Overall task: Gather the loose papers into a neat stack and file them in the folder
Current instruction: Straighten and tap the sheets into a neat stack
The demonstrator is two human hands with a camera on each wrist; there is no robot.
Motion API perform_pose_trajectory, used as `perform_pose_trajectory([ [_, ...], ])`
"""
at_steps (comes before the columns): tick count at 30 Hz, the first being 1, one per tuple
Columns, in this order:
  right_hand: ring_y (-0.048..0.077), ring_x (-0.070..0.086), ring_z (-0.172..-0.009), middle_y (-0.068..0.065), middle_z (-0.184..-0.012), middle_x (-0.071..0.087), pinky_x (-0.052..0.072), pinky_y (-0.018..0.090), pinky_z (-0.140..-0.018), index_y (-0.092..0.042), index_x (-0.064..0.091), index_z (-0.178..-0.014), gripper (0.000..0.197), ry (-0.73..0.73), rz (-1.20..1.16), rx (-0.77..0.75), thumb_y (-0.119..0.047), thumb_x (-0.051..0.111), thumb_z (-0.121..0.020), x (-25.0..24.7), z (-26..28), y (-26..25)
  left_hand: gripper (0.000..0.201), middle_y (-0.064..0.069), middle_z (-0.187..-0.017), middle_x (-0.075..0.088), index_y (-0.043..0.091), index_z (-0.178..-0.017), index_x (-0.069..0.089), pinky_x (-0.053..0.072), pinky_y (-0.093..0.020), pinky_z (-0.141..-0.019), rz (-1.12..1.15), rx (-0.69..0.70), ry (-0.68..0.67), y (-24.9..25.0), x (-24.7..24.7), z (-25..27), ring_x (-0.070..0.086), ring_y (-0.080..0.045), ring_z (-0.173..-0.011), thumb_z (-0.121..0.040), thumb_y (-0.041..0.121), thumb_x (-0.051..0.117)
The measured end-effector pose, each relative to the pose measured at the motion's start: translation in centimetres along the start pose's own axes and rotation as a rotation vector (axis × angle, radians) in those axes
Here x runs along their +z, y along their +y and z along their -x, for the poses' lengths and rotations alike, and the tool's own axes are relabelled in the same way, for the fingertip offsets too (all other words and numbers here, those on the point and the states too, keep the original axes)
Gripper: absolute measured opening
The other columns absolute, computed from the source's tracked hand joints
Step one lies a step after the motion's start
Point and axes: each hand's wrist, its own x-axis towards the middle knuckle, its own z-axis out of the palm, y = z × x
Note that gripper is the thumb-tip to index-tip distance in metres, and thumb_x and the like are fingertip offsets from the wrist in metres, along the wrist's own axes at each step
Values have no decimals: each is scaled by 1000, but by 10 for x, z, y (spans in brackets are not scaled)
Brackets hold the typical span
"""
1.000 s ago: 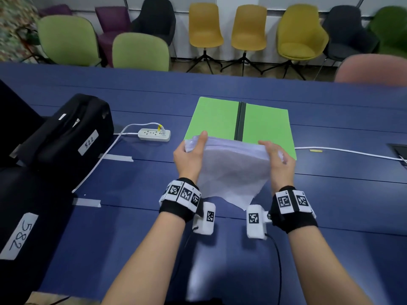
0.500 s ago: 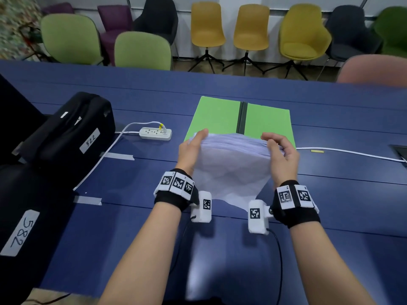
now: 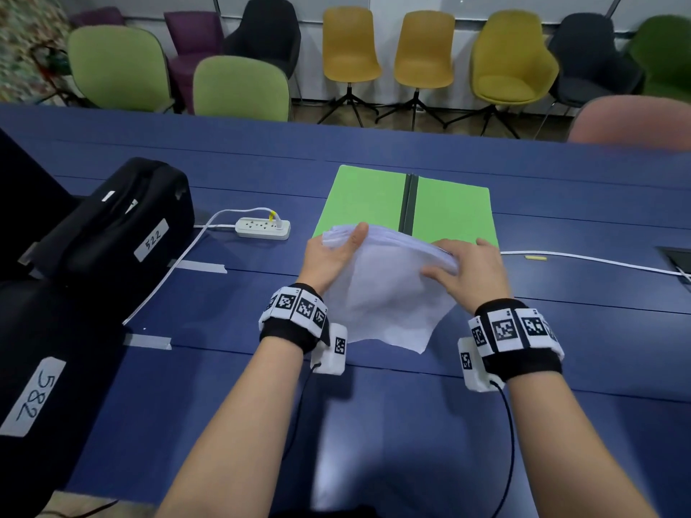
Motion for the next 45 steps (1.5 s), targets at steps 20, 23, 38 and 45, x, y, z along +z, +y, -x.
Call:
perform_pose_trajectory([
  [20, 27, 53, -63, 4, -57, 55, 44, 36, -62, -26, 53, -51, 33, -46, -360, 166, -46, 64, -75, -12, 16, 19, 19, -1, -91, 75, 26, -87, 72, 53, -39, -87, -698, 22, -119, -35, -70, 8, 68, -23, -91, -71, 35, 74],
  [23, 13, 54, -55, -8, -54, 62, 43, 24, -56, -20, 64, -66, 17, -72, -612, 275, -22, 69, -83, -1, 21, 35, 16, -2, -67, 60, 20, -67, 65, 44, -30, -63, -498, -34, -78, -55, -95, 11, 51, -17, -63, -74, 33, 72],
  [38, -7, 59, -53, -19, -60, 69, 51, 13, -55, -14, 65, -91, 7, 170, -1091, 377, -12, 58, -91, 17, 13, 24, 17, -6, -108, 71, 15, -106, 66, 52, -41, -95, 243, -53, 54, -19, -70, 20, 64, -32, -112, -91, 21, 61],
  [45, -11, 66, -66, -23, -66, 70, 52, 13, -69, -18, 65, -87, 23, 172, -1158, 460, 1, 72, -75, 60, 35, 25, 19, 14, -92, 73, 25, -96, 67, 54, -20, -83, 244, 2, 58, -35, -45, 28, 69, 1, -87, -83, 11, 72],
])
